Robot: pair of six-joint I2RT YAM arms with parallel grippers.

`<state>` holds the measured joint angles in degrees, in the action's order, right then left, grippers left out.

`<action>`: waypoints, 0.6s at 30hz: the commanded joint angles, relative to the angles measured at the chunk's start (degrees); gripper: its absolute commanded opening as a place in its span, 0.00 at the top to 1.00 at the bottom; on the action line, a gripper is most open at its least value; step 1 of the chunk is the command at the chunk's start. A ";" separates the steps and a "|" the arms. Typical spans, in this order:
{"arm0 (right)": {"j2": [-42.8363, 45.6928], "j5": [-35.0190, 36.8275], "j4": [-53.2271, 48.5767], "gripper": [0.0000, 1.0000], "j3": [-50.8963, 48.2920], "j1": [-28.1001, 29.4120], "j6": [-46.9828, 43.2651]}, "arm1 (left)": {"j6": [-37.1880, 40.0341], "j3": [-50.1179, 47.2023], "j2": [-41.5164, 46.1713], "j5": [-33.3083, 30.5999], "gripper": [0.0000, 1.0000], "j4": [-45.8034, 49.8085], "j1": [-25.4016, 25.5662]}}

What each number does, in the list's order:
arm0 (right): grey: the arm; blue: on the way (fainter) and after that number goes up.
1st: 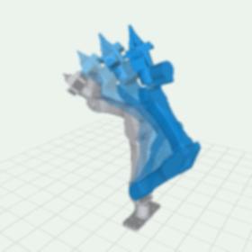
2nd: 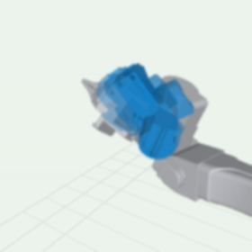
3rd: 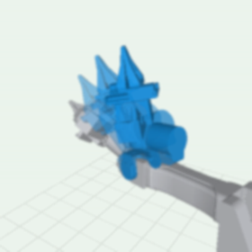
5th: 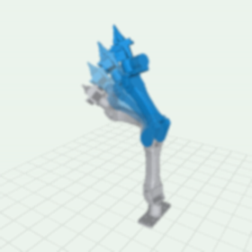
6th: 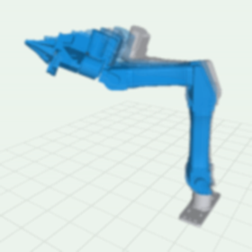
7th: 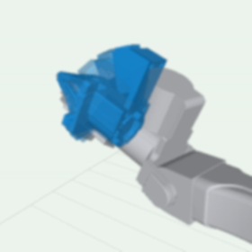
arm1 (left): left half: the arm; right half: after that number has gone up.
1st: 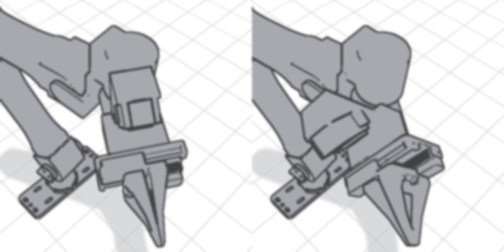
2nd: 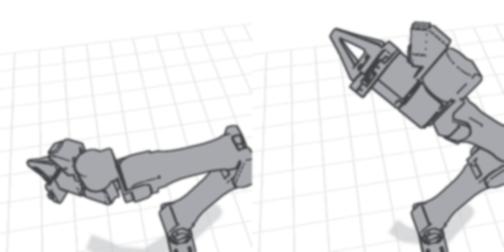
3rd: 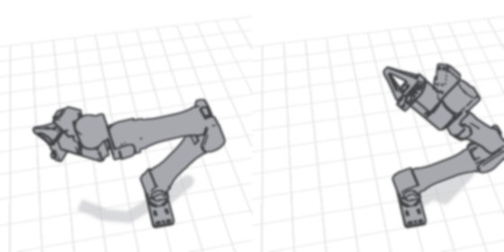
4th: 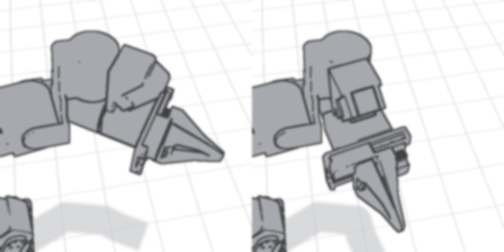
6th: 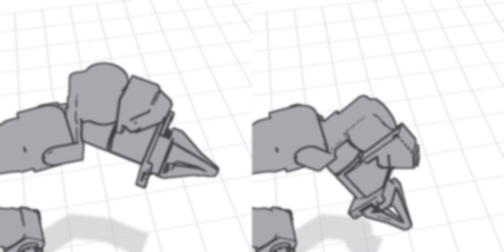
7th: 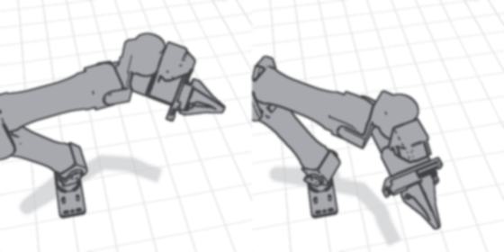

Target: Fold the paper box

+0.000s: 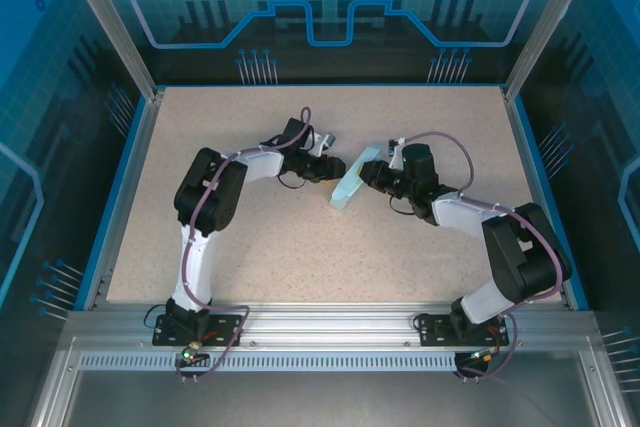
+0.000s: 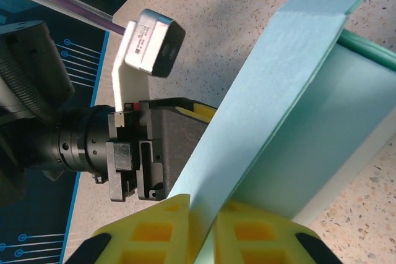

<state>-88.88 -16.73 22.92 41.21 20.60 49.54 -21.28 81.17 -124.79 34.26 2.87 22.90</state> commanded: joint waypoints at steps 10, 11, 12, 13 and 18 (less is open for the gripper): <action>-3.79 2.38 -5.08 0.85 0.76 1.02 -1.60 | 0.10 -21.72 24.05 -15.11 0.37 -15.71 0.11; -3.92 2.28 -4.99 0.85 0.84 1.02 -1.56 | 0.23 -24.34 26.35 -15.69 0.35 -17.70 0.38; -4.02 2.30 -4.99 0.85 0.91 1.02 -1.62 | 0.68 -26.52 28.14 -16.16 0.34 -19.48 0.83; -4.10 2.24 -5.06 0.85 1.02 1.02 -1.67 | 1.51 -28.77 30.06 -16.70 0.33 -21.53 1.56; -4.46 2.17 -5.08 0.85 1.74 1.02 -1.82 | 8.22 -35.17 33.90 -21.05 0.29 -27.91 7.04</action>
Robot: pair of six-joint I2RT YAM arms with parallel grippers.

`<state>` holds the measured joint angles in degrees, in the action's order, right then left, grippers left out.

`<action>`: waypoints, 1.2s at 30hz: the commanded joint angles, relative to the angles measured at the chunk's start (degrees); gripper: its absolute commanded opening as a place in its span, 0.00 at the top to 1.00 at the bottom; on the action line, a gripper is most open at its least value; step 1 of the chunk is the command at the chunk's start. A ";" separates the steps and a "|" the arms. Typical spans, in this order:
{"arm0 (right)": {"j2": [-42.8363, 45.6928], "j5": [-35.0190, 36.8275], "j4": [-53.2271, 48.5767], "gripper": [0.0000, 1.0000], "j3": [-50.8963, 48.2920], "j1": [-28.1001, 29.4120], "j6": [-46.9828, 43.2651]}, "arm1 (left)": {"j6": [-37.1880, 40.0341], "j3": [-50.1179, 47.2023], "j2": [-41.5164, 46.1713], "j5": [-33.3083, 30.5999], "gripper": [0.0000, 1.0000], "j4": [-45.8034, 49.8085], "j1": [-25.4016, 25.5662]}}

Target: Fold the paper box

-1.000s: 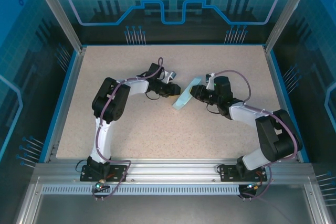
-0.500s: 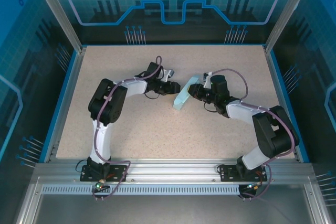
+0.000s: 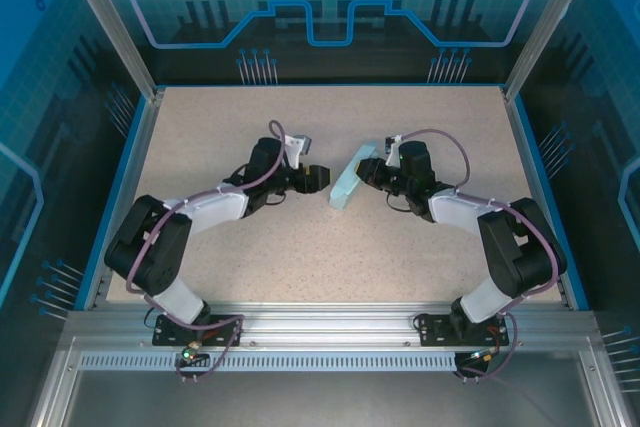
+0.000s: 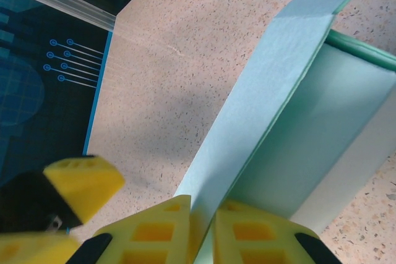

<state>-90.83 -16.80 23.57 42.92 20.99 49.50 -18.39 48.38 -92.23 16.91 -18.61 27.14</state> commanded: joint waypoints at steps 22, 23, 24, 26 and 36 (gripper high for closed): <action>-2.93 1.56 -6.42 0.85 1.28 0.48 -2.15 | 21.31 1.67 -6.88 -21.43 0.25 -8.01 15.17; -2.95 1.51 -6.43 0.85 1.21 0.42 -2.12 | 21.49 1.72 -7.13 -21.56 0.26 -8.25 15.26; -2.95 1.51 -6.43 0.85 1.21 0.41 -2.06 | 21.68 1.72 -7.37 -21.62 0.27 -8.48 15.33; -2.95 1.50 -6.35 0.86 1.12 0.45 -1.96 | 22.07 1.97 -8.07 -21.64 0.31 -8.81 15.40; -2.21 1.41 -6.19 0.86 0.62 0.28 -1.96 | 22.79 2.98 -10.73 -22.03 0.43 -10.49 15.46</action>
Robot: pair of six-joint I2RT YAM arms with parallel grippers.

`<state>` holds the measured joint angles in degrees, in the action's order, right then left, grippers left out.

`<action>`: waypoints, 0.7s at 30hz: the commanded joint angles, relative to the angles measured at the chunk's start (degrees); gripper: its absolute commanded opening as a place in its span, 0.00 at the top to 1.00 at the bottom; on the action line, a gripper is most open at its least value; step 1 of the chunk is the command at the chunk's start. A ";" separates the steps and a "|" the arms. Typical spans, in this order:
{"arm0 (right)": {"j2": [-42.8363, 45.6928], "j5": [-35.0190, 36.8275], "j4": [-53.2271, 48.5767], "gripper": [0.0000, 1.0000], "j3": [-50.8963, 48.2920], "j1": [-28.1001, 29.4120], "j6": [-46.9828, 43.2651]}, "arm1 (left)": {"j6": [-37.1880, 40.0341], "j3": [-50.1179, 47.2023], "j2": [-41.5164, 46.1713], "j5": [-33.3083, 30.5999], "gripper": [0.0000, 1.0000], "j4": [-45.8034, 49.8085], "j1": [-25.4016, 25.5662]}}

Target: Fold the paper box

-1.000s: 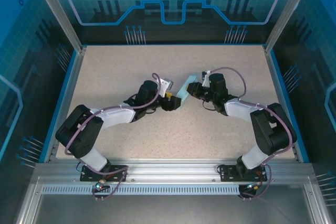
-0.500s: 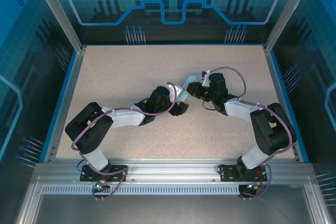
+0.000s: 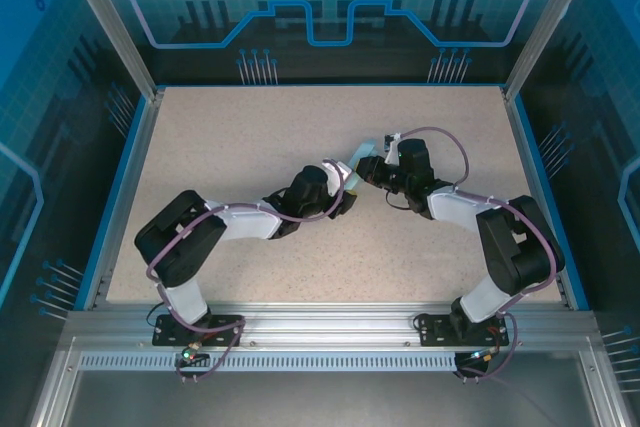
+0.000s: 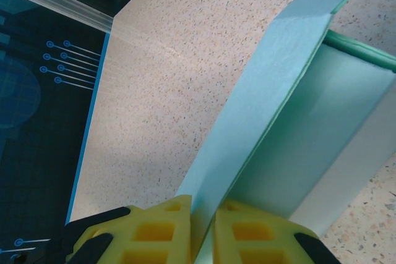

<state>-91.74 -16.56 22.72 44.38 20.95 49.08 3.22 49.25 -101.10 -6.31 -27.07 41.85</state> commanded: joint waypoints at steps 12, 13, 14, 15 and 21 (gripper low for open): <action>2.18 1.20 -6.88 0.78 -1.36 -1.19 -2.71 | 2.80 0.11 -1.47 1.89 0.59 -5.18 0.45; 2.88 1.04 -6.92 0.75 -1.08 -1.38 -3.14 | 3.23 -0.18 -1.30 1.99 0.60 -5.27 0.39; 3.54 0.94 -8.92 0.73 -0.82 -1.59 -3.64 | 3.62 -0.36 -1.14 2.07 0.61 -5.27 0.37; 4.29 0.87 -9.78 0.71 -0.52 -1.77 -4.27 | 4.11 -0.55 -0.88 2.02 0.62 -5.27 0.27; 9.52 0.97 -17.23 0.59 2.29 -2.45 -11.37 | 6.30 -1.98 1.87 3.93 0.63 -5.01 -1.68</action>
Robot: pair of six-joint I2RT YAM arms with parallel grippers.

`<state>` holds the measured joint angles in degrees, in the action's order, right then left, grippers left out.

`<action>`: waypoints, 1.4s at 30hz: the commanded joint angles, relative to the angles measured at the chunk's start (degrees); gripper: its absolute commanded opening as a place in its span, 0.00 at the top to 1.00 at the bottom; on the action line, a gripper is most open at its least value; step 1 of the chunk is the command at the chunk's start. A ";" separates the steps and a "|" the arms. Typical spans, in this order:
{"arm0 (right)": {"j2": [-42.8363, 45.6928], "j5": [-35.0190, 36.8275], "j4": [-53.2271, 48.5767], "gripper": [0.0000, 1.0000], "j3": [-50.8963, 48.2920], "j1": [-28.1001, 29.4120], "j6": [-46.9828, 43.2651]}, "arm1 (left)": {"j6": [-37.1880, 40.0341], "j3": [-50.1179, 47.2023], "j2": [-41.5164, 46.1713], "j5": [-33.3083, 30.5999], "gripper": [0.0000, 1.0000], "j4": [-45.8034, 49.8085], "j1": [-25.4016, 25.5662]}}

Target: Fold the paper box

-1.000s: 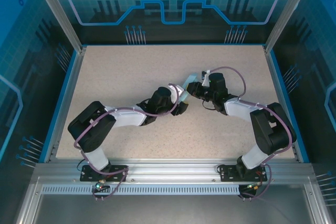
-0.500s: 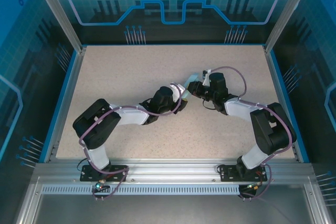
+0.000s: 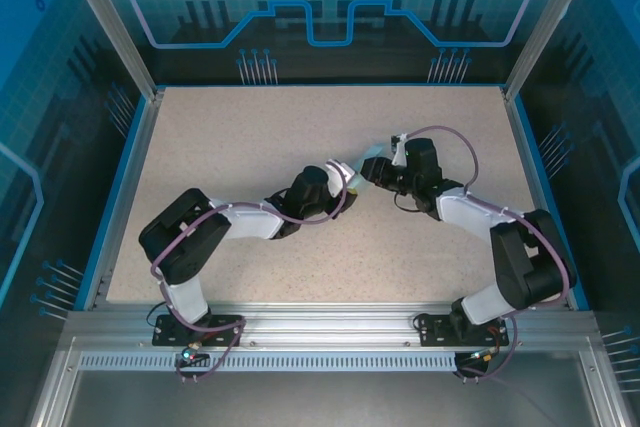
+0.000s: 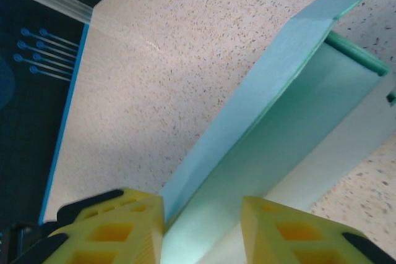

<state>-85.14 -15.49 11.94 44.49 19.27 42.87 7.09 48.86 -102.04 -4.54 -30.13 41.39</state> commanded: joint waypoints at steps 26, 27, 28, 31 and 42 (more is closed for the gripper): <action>-1.01 -1.28 -33.54 0.46 24.45 -5.45 -69.26 | 12.00 0.21 11.55 27.28 0.64 16.86 -13.88; -1.58 -1.23 -34.06 0.47 24.76 -5.42 -72.16 | 11.76 0.03 11.47 27.45 0.64 16.58 -13.91; -2.12 -0.98 -34.18 0.47 24.77 -5.46 -74.79 | 11.50 -0.16 11.43 27.66 0.64 16.32 -13.92; -3.89 -2.30 -34.52 0.48 25.19 -5.47 -80.04 | 11.01 -0.43 11.25 28.15 0.64 15.93 -13.96; -12.79 -8.01 -40.80 0.53 33.18 -7.19 -87.11 | 10.01 -1.22 12.20 28.00 0.64 15.01 -13.93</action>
<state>-96.55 -20.23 -25.43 75.07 13.56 -40.93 16.88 47.53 -91.96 21.34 -14.20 27.86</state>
